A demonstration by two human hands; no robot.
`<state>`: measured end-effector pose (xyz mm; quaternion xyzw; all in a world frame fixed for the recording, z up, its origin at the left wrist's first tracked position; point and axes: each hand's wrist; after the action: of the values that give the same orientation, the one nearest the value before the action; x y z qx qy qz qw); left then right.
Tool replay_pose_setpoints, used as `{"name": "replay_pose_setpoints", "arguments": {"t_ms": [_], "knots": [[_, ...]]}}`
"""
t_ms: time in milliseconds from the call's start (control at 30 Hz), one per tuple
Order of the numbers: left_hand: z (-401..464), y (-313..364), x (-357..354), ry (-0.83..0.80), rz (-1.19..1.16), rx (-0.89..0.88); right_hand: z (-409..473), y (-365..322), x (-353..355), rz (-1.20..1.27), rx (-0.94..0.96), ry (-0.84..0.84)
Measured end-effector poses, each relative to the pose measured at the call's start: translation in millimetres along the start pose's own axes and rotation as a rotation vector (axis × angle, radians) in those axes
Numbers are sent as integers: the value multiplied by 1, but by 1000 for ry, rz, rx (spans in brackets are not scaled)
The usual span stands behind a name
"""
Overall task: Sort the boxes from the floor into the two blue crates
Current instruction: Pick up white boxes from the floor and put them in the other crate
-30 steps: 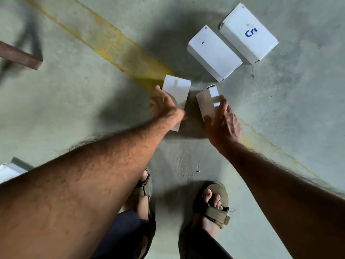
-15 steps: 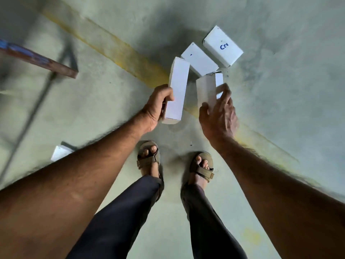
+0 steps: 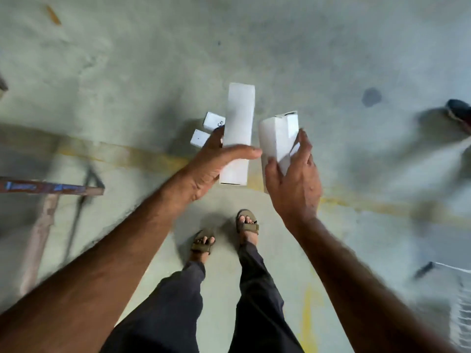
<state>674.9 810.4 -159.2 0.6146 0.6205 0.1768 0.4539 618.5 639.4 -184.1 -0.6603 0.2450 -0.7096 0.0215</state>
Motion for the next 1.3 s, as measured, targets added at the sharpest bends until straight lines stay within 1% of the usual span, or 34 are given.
{"name": "replay_pose_setpoints", "arguments": {"t_ms": [133,267,433,600,667,800,900,1133,1200,1300], "knots": [[-47,59,-42,-52,186,-42,-42,-14,96,-10,-95,178],[-94,87,-94,-196,306,-48,-86,-22,169,-20,-217,319],[-154,85,-178,-413,342,-32,-145,-4,241,-31,-405,509],[-210,74,-271,-576,439,-25,-209,43,307,-74,-614,670],[-226,70,-301,-639,457,-27,-228,62,327,-96,-670,718],[-268,47,-379,-786,486,-17,-284,110,375,-117,-802,823],[-299,18,-443,-869,498,-23,-331,152,412,-161,-863,893],[-385,-72,-589,-1031,510,-25,-450,263,507,-266,-974,1021],[-409,-95,-628,-1087,517,-53,-477,291,531,-300,-998,1054],[-441,-121,-678,-1127,542,-125,-506,325,556,-316,-1029,1084]]}}
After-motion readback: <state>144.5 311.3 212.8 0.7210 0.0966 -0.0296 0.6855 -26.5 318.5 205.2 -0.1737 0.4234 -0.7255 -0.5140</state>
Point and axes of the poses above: each hand's wrist, its own z-axis towards the middle knuckle, its own x-axis out of the back of the hand, y = z × x, and after that the axes turned 7 degrees about -z, right-handed
